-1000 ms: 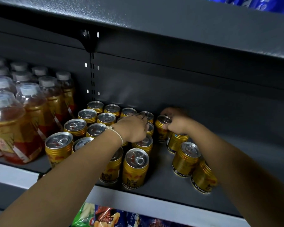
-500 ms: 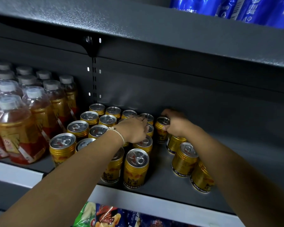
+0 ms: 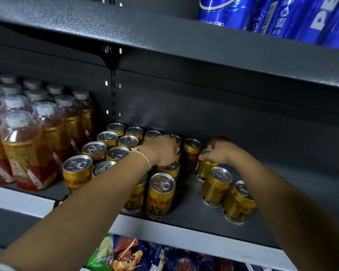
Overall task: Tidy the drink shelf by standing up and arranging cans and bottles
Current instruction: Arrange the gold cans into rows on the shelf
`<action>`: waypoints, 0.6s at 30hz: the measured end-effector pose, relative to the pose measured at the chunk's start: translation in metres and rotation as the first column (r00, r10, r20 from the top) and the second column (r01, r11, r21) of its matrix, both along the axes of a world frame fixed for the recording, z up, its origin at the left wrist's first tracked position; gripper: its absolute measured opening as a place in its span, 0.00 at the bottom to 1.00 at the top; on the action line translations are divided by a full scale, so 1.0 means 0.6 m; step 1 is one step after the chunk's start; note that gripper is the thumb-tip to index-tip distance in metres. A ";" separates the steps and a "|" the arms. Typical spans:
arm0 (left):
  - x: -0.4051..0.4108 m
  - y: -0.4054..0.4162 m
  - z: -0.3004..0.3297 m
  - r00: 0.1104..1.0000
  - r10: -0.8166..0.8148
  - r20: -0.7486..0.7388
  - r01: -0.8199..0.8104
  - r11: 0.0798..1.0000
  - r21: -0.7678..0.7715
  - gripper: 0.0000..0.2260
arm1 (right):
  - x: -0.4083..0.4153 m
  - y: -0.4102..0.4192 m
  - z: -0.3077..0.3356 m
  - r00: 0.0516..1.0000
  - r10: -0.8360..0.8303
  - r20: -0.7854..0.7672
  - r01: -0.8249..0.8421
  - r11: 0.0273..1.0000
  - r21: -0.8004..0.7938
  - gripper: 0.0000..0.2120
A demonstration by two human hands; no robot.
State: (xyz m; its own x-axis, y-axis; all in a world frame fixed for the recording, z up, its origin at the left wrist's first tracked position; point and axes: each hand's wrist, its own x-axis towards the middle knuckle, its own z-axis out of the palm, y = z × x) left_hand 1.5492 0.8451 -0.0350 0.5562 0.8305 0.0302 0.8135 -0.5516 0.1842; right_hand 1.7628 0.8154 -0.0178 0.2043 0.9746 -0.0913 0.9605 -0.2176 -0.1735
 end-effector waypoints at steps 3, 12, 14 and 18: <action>-0.005 -0.014 0.009 1.000 0.005 -0.023 -0.004 1.000 0.028 0.17 | 0.000 -0.006 -0.004 0.987 -0.018 -0.160 0.027 0.998 0.052 0.24; -0.035 -0.040 0.015 1.000 -0.017 0.015 0.017 0.999 0.028 0.14 | -0.017 -0.015 -0.014 0.892 0.018 -0.452 0.008 0.998 0.055 0.21; -0.039 -0.042 0.012 0.999 -0.022 0.028 0.021 0.999 0.033 0.13 | -0.024 -0.014 -0.014 0.883 0.004 -0.470 0.036 0.996 0.077 0.22; -0.045 -0.045 0.004 0.997 -0.027 0.074 0.025 0.999 0.021 0.13 | -0.041 -0.013 -0.017 0.939 -0.029 -0.343 0.079 0.988 0.133 0.27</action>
State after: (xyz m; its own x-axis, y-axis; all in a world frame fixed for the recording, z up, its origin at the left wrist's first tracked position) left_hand 1.5224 0.8180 -0.0329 0.5731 0.8146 0.0887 0.7834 -0.5765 0.2323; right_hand 1.7382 0.8078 -0.0282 0.2382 0.9709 -0.0251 0.8265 -0.2162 -0.5197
